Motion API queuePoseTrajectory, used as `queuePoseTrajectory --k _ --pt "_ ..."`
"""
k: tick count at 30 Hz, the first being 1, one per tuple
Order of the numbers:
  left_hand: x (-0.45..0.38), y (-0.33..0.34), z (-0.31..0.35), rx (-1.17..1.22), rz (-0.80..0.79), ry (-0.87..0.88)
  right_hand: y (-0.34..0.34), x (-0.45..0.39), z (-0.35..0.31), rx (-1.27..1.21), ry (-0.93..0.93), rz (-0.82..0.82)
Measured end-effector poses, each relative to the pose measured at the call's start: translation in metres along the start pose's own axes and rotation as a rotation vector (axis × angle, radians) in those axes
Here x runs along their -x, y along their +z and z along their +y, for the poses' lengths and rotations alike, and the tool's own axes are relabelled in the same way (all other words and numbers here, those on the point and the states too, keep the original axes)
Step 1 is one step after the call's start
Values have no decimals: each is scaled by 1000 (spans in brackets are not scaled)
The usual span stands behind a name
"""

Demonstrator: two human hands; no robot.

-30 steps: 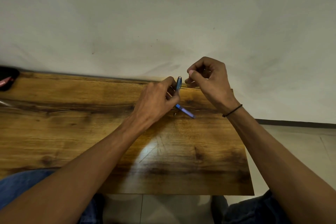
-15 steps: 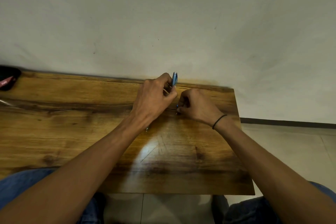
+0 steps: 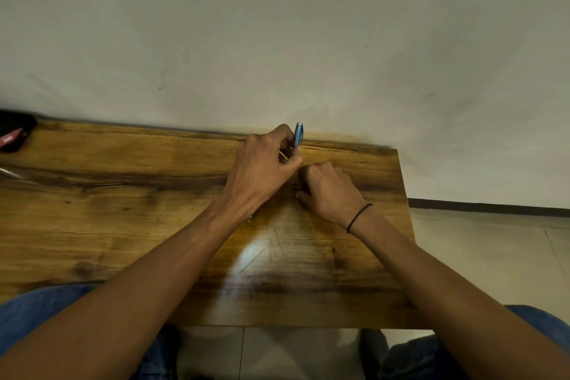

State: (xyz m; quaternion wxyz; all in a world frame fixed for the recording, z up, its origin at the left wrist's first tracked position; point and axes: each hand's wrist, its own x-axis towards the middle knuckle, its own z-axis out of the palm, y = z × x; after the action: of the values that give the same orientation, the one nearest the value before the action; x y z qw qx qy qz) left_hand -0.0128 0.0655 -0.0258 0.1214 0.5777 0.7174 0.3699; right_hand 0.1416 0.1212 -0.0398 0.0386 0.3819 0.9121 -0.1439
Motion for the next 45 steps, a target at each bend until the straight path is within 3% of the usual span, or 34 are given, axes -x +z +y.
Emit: queuePoseTrajectory --k 11,14,18,25,31,45 --pt "0 2 -2 -12 3 8 -2 2 -6 66 -71 7" --pt "0 2 -3 -19 3 10 -8 -1 1 -31 -30 22" --pt "0 2 -3 -48 -15 27 -29 -12 14 -247 10 181" --pt "1 3 -3 -114 -49 56 -65 -8 18 -577 -58 357" --pt "2 5 -4 -144 -82 80 -72 -4 10 -669 -101 316" --pt "3 4 -4 -209 -97 109 -68 -9 11 -600 -129 302"
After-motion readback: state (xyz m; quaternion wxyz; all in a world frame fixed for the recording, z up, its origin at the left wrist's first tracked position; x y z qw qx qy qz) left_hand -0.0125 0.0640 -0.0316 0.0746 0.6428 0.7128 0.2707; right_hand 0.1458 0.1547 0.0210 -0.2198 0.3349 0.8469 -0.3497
